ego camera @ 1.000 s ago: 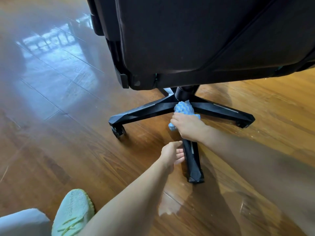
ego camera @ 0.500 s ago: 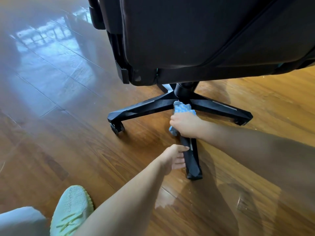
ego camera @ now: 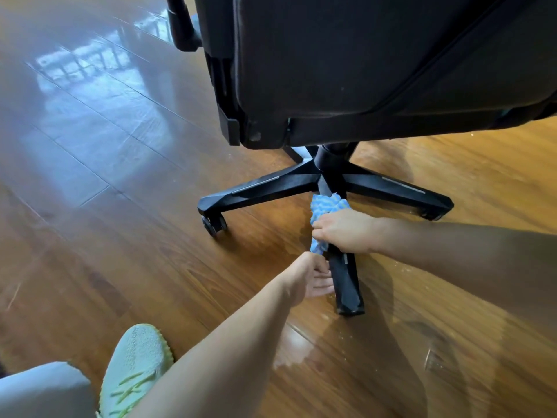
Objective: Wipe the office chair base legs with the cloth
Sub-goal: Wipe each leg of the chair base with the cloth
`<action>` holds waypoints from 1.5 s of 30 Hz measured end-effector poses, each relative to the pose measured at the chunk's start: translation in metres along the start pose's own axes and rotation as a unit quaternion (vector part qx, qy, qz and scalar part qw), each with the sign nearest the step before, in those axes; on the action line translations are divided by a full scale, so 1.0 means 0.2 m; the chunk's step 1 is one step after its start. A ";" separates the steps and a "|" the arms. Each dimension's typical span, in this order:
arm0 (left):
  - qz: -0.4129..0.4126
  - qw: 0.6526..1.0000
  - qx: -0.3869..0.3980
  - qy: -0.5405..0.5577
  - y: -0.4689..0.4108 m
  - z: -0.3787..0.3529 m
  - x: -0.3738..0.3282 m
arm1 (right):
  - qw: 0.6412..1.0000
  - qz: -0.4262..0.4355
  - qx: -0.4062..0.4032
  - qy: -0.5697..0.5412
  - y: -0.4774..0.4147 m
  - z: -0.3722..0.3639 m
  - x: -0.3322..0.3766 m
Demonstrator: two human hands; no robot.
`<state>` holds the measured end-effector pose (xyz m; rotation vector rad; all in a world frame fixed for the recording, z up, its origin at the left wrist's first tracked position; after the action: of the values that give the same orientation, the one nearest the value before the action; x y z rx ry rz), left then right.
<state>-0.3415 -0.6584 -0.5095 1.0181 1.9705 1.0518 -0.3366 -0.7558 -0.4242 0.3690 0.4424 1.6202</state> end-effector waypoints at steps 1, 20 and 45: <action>0.000 1.000 0.005 0.003 0.00 0.00 0.01 | 1.000 -0.009 0.000 -0.001 0.00 0.02 -0.02; -0.193 0.952 -0.236 -0.036 0.03 0.34 -0.20 | 0.996 0.011 -0.033 0.080 0.00 0.10 -0.01; -0.203 0.945 -0.257 -0.008 -0.01 0.39 -0.27 | 0.987 -0.148 -0.066 -0.023 -0.06 0.05 -0.21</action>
<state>-0.2530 -0.6788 -0.5352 0.3178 1.6581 1.2151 -0.3177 -0.7952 -0.4208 0.2268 0.3355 1.3410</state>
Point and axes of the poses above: each hand's wrist, its own y-axis away from the middle knuckle, its own z-axis out of the back of the hand, x = y × z, the point moved 9 cm from there along -y, towards the middle knuckle, and after that the axes turned 15 degrees about z, right-handed, at the moved point
